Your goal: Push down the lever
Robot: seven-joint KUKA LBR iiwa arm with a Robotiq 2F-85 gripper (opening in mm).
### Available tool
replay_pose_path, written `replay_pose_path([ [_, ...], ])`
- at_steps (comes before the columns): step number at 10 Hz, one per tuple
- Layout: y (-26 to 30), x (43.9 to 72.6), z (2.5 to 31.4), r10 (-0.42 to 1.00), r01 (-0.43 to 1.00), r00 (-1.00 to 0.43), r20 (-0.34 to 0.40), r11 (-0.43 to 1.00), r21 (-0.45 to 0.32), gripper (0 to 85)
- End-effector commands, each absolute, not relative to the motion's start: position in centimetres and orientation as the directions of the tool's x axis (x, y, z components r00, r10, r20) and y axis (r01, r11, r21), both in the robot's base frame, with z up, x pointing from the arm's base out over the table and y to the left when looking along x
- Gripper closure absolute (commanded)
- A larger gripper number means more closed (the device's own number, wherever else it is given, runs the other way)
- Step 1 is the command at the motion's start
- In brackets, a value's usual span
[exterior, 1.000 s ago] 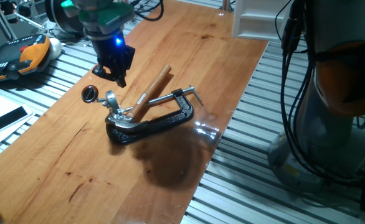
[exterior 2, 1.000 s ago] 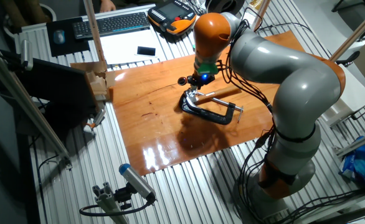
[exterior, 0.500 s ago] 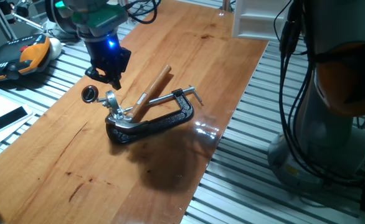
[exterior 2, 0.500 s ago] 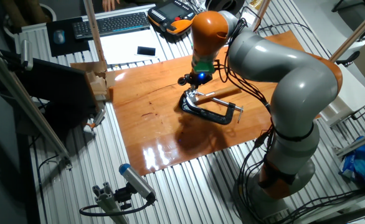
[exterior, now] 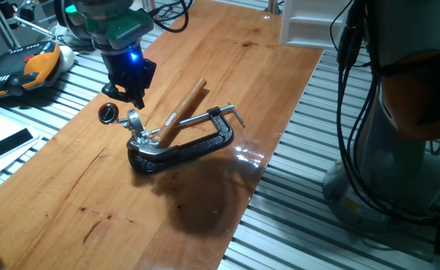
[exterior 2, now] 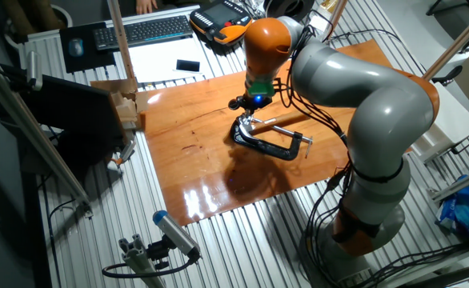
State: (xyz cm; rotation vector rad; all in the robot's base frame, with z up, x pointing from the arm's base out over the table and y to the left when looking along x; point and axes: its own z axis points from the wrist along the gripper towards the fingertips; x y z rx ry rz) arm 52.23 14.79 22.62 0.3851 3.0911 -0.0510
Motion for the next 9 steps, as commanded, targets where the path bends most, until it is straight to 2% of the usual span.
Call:
replay_pose_path([
  [1, 14.84, 52.20, 22.55, 0.243, 0.244, -0.970, -0.028, 0.969, -0.026, 85.0],
  [9, 14.79, 52.45, 22.65, 0.239, 0.239, -0.971, -0.015, 0.971, -0.018, 85.0],
])
